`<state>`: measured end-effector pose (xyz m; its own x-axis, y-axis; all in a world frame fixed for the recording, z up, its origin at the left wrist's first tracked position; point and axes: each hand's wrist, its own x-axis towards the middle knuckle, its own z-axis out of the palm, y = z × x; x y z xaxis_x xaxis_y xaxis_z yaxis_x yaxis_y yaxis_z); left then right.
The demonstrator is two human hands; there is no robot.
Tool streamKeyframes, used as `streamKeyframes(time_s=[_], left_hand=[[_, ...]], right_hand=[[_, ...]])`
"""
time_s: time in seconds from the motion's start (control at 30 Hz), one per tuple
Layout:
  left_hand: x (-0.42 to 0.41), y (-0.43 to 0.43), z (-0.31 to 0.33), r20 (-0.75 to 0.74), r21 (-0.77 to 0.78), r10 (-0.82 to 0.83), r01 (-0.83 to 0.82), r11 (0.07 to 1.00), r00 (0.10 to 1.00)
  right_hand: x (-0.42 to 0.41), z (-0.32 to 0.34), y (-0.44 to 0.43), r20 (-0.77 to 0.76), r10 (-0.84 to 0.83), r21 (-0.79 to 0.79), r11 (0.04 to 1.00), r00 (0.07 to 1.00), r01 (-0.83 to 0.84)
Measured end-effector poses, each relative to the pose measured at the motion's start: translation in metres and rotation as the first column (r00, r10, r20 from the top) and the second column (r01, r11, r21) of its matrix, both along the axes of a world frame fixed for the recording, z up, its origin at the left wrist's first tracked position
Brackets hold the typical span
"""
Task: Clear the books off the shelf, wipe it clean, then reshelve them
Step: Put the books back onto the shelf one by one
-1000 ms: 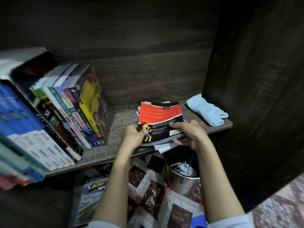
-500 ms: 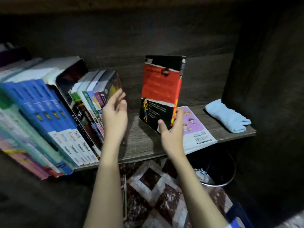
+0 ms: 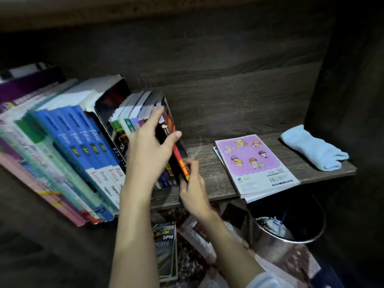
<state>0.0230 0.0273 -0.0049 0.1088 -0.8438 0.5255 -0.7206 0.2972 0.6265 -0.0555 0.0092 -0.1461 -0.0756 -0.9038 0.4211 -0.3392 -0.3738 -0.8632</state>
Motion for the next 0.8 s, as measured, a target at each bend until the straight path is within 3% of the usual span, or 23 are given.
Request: streamKeyframes(time_s=[0.1, 0.2, 0.3, 0.43, 0.67, 0.8], left_hand=[[-0.003, -0.001, -0.004, 0.189, -0.137, 0.172, -0.147, 0.98, 0.967], [0.008, -0.007, -0.01, 0.214, -0.211, 0.235, -0.19, 0.959, 0.948], [0.018, -0.007, -0.012, 0.26, -0.199, 0.256, -0.207, 0.958, 0.931], [0.029, -0.006, -0.008, 0.375, -0.054, 0.154, -0.144, 0.988, 0.914], [0.033, -0.01, -0.007, 0.4, -0.029, 0.152, -0.153, 0.988, 0.904], [0.03, -0.015, -0.015, 0.33, -0.137, 0.236, -0.201, 0.97, 0.914]], right_hand=[[-0.001, 0.0, -0.008, -0.101, 0.024, 0.053, 0.998, 0.995, -0.018], [-0.006, 0.003, -0.012, -0.162, 0.099, 0.129, 0.989, 0.982, -0.079], [-0.019, 0.006, -0.015, -0.068, 0.261, 0.268, 0.934, 0.963, -0.235], [-0.028, 0.001, -0.023, 0.066, 0.387, 0.326, 0.863, 0.92, -0.386], [-0.029, -0.008, -0.03, 0.036, 0.329, 0.36, 0.877, 0.944, -0.319], [-0.026, -0.01, -0.03, -0.047, 0.211, 0.315, 0.931, 0.976, -0.186]])
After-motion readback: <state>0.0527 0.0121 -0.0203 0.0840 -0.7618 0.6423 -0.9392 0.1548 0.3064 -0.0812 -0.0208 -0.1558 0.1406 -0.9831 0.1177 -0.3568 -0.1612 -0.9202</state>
